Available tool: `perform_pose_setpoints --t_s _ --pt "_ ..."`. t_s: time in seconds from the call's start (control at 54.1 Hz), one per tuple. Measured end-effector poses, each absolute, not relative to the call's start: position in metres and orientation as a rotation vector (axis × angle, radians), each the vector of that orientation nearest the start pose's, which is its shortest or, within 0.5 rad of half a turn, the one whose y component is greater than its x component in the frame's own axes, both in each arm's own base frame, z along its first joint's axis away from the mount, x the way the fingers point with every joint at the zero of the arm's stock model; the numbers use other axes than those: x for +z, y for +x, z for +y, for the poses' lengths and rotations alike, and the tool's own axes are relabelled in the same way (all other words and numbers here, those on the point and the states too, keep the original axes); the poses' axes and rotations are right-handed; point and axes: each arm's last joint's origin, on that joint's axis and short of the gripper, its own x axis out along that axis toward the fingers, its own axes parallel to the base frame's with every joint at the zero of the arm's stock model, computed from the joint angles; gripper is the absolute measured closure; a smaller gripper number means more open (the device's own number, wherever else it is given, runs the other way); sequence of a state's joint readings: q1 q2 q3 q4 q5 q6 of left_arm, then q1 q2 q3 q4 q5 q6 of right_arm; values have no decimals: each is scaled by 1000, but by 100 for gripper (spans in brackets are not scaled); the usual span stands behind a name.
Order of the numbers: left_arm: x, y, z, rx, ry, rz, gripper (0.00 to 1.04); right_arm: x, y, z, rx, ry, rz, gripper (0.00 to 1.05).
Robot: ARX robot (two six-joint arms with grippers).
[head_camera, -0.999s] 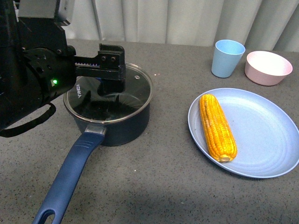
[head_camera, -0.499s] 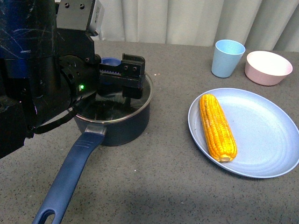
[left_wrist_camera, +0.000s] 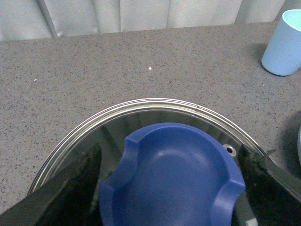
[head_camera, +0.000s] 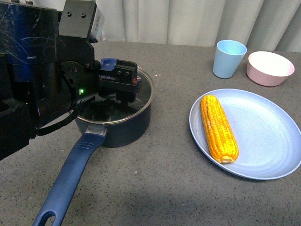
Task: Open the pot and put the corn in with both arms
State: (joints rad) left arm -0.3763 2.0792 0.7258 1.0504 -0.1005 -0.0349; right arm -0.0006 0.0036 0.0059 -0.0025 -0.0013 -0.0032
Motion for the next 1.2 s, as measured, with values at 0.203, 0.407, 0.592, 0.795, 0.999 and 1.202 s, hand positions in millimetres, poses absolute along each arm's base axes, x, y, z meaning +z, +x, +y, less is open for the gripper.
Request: perform_pose_setpoints --t_s 0.203,0.407,0.592,0.795,0.999,1.202 --pt "85 325 -125 -257 6 295 43 165 98 0 1 -3 0 9" --pt "127 314 -113 -227 -64 191 43 165 98 0 1 -4 0 9" --pt "133 314 -71 -100 -78 159 43 165 98 0 1 -3 0 9" --pt "106 310 -5 85 -85 234 43 165 98 0 1 -3 0 9" --pt "95 308 32 181 -86 253 43 165 98 0 1 -3 0 9" --pt "59 313 36 189 -111 356 43 165 98 0 1 -3 0 9"
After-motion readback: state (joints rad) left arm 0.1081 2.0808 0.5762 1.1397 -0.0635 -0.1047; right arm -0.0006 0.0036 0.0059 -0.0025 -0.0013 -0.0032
